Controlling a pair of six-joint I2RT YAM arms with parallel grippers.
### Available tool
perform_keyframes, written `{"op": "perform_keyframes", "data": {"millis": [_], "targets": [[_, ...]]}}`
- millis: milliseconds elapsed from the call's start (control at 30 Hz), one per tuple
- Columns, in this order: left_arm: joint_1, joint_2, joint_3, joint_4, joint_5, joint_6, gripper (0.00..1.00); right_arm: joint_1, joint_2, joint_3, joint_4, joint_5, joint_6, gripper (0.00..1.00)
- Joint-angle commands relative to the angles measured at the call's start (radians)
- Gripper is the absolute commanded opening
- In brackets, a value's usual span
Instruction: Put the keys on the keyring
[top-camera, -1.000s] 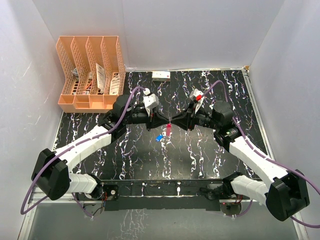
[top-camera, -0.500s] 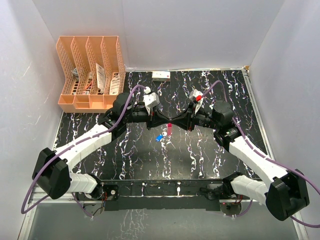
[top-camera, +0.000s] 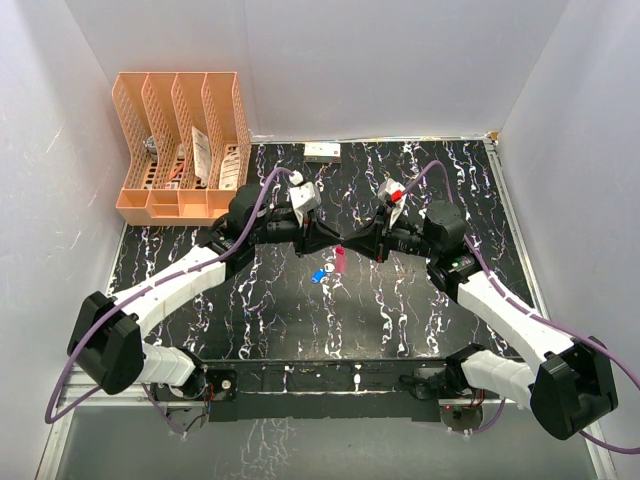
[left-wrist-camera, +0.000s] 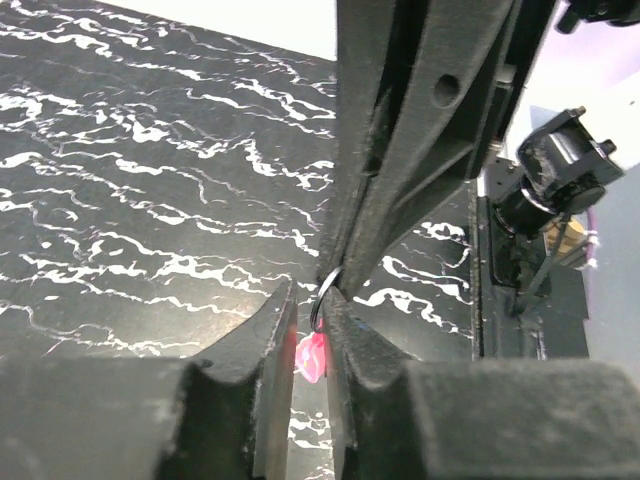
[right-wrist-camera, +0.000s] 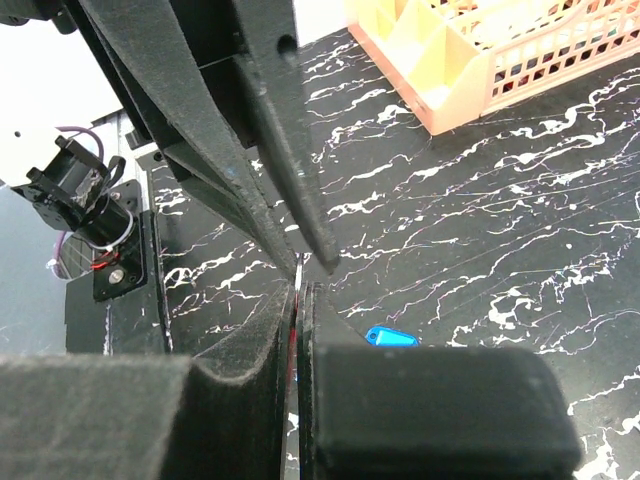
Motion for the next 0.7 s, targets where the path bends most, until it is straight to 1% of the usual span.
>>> {"op": "perform_keyframes", "data": {"millis": [0,133,200,233,333,467,567,667], "targets": [[-0.002,-0.046,0.025,-0.009,-0.137,-0.011,0.24,0.003,-0.011,0.051,0.056,0.005,0.004,0.0],[-0.002,-0.124,-0.034,0.046,-0.329,-0.017,0.37,0.003,-0.009,0.051,0.043,0.036,0.01,0.0],[-0.002,-0.177,-0.078,0.093,-0.432,-0.026,0.46,0.003,-0.005,0.048,0.04,0.058,0.018,0.0],[-0.003,-0.205,-0.101,0.118,-0.48,-0.028,0.48,0.002,-0.002,0.049,0.04,0.077,0.027,0.0],[-0.002,-0.276,-0.16,0.17,-0.558,-0.02,0.49,0.003,0.014,0.073,0.017,0.172,0.098,0.0],[-0.005,-0.314,-0.232,0.237,-0.644,-0.021,0.5,0.003,0.047,0.127,-0.008,0.274,0.245,0.0],[-0.007,-0.313,-0.292,0.315,-0.7,-0.016,0.5,0.003,0.068,0.162,-0.014,0.345,0.353,0.0],[-0.012,-0.294,-0.32,0.375,-0.757,-0.015,0.5,0.005,0.088,0.203,-0.039,0.403,0.446,0.0]]}}
